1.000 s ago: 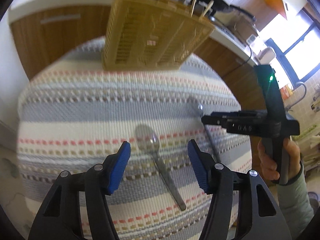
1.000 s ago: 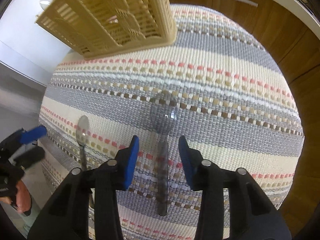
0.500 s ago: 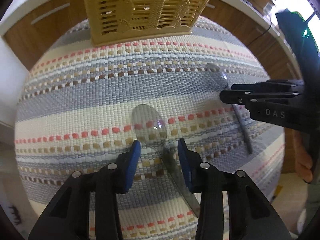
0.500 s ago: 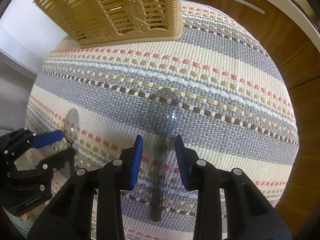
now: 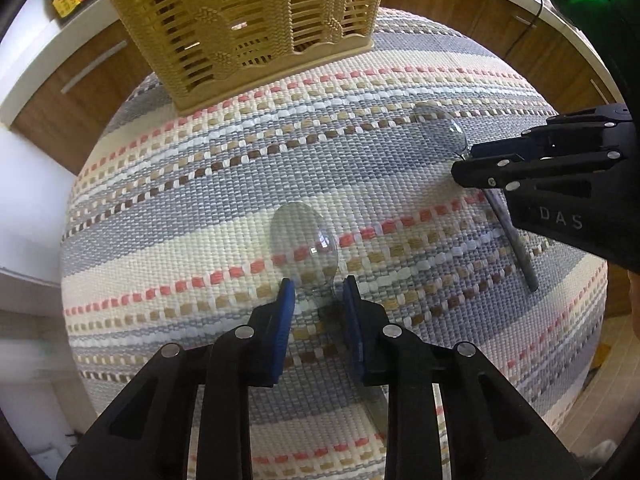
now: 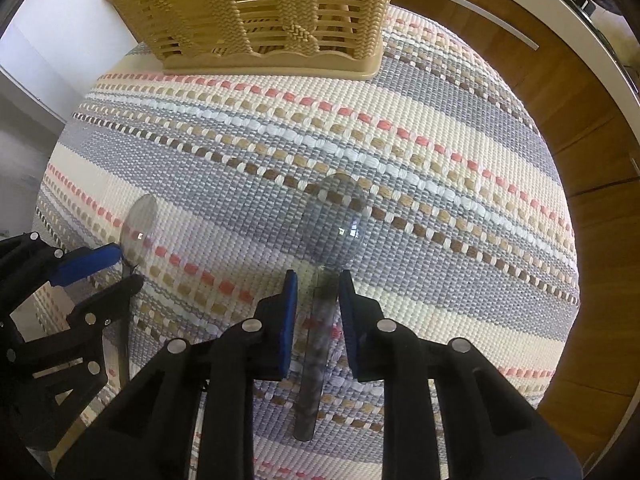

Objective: Organize utensils
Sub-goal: 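Grasp a metal spoon handle with the left tool while the right tool grasps another spoon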

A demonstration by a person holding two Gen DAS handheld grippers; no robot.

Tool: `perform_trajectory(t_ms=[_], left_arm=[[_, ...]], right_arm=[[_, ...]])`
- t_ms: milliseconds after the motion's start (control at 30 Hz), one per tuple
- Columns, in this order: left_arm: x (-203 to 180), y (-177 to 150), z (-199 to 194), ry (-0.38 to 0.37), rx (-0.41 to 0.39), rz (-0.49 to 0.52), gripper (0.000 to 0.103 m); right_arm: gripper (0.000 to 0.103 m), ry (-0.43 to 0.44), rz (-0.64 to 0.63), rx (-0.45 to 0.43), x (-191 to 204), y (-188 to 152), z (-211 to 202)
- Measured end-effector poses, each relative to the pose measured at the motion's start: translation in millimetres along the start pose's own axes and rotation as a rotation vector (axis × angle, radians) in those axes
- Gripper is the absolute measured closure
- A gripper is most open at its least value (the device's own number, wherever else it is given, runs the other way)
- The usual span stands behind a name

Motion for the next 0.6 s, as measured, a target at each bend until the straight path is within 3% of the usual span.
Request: perform_trajectory(t_ms=[133, 267, 400, 600], left_arm=[[11.3, -5.1, -2.1, 0.002, -0.001, 0.015, 0.080], [13.4, -7.2, -3.2, 0.022, -0.004, 0.035, 0.083], [10.5, -7.9, -4.3, 0.022, -0.017, 0.051, 0.092], [11.0, -11.3, -10.6, 0.009, -0.061, 0.038, 0.093]], right_arm=[[0.092, 0.002, 0.001, 0.001, -3.5, 0.5, 1.1], [0.092, 0.003, -0.011, -0.002, -6.9, -2.5, 2.1], [0.092, 0.010, -0.019, -0.001, -7.1, -1.9, -0.5], [0.093, 0.021, -0.044, -0.005, -0.5, -6.7, -4.3]])
Point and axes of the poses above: each gripper's, at about its wrist camera, not at the fingertips, and z roughly the way its jaws point, x to its left, y to its top, the point moved 5 cm from there along z, roughly the way its jaws point, and after that the axes turned 8 degrees about y, right-handed, at the moved point
